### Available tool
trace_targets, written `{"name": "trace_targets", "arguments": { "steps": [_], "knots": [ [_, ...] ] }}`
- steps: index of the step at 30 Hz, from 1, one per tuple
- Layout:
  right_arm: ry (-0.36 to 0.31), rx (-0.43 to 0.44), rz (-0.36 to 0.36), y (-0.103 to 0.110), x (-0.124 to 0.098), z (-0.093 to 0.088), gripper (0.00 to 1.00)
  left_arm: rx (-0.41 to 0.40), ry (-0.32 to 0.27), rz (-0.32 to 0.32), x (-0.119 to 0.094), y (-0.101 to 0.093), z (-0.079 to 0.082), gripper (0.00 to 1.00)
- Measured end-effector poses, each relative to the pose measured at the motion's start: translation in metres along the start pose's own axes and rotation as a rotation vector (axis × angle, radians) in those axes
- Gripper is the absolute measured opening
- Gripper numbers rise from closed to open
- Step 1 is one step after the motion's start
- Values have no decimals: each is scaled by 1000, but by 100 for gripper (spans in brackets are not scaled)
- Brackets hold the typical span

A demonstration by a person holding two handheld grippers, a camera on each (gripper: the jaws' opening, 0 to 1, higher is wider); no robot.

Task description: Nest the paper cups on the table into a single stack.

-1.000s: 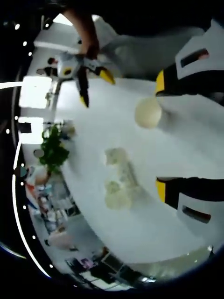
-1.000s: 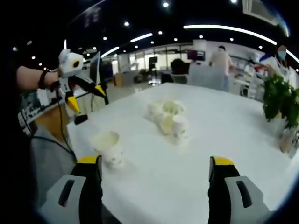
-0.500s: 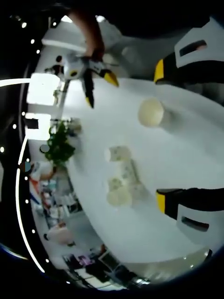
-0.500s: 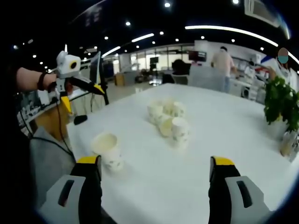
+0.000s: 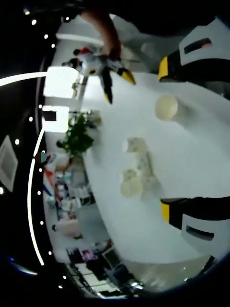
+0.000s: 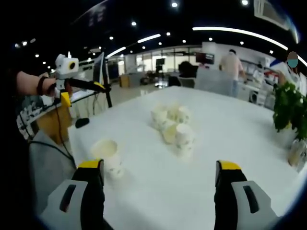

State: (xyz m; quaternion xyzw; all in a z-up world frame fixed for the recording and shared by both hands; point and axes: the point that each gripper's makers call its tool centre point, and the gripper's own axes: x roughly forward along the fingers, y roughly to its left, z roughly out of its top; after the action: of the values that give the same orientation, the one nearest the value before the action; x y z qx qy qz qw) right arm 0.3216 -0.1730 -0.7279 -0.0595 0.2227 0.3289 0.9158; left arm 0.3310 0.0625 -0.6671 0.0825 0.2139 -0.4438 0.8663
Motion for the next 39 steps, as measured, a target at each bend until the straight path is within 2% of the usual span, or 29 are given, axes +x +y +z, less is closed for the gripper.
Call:
{"name": "trace_targets", "arguments": {
  "steps": [3,6,9,14,20,28,34,39],
  "knots": [
    [-1,-19,5,-4,5,5,94,39,-22,40,-10,9,2,100],
    [-12,-23,-2,-13,11,11,95,5,-32,43,-17,13,-1,100],
    [-17,-17,-12,-20,16,16,94,12,-22,56,-18,15,-4,100],
    [-17,-31,-14,-25,24,20,94,11,-39,58,-17,14,-1,100],
    [-6,-40,-11,-38,42,22,91,13,-30,58,-15,14,-4,100],
    [25,-40,-4,-55,75,21,88,-1,-37,63,-13,17,-7,100],
    [49,-37,13,-63,96,16,86,-7,-14,61,-11,16,-13,100],
    [76,-47,27,-67,115,9,80,-15,-15,90,-13,22,-16,100]
  ]
}}
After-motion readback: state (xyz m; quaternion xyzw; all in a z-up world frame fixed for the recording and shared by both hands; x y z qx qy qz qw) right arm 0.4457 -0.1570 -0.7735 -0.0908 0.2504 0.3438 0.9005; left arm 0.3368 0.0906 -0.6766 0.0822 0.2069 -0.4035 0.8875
